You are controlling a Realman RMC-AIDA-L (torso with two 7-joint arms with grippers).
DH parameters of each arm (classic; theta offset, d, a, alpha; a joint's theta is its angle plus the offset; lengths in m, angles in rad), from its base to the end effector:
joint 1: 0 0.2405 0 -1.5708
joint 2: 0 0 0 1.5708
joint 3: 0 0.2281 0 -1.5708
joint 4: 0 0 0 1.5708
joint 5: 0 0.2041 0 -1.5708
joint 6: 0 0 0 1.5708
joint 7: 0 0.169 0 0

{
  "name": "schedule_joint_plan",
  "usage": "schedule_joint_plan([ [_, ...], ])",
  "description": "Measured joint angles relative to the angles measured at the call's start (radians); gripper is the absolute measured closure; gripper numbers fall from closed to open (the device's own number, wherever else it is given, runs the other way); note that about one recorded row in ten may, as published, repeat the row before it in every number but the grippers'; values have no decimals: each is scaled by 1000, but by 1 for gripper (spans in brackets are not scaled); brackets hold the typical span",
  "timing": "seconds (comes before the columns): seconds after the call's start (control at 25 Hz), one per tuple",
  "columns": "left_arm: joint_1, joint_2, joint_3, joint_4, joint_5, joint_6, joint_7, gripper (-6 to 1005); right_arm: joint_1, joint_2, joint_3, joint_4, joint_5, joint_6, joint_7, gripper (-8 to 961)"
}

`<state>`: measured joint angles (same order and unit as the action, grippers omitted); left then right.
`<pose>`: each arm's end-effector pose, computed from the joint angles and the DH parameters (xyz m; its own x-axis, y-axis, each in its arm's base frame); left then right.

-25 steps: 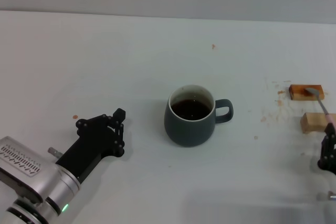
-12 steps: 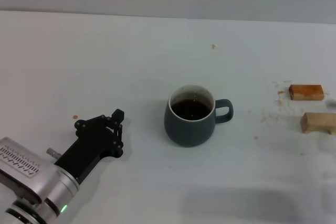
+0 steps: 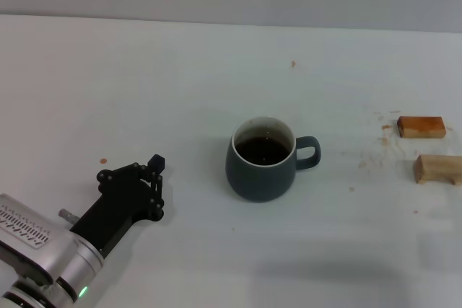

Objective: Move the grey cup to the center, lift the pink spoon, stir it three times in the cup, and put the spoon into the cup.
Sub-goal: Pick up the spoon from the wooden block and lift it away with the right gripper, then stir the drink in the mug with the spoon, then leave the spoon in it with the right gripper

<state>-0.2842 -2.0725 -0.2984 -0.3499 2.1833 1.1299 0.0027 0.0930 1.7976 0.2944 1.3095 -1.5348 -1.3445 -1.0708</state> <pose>-0.2756 0.2593 -0.0958 0.7918 0.0911 0.6039 0.5604 -0.5016 -0.6591 0.2276 0.2471 0.0038 0.8843 0.0146 -0.4667 -0.4666 0.0613 -0.8823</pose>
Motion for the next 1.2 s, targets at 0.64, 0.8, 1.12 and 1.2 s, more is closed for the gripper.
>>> schedule_joint_plan([
  [0.64,-3,0,-5,0,-5,1,0,1001,85,63,127,99,-228,229,-13,929],
  [0.8,-5,0,-5,0,-7,1,0,1001,102,126,198,74,-321,343,33,930],
  [1.12,-8,0,-16,4,-7,2,0,1001,106,226,254,40,-441,464,74,930],
  [1.2,-8,0,-18,8,-7,3,0,1001,107,244,250,32,-450,475,81,929],
])
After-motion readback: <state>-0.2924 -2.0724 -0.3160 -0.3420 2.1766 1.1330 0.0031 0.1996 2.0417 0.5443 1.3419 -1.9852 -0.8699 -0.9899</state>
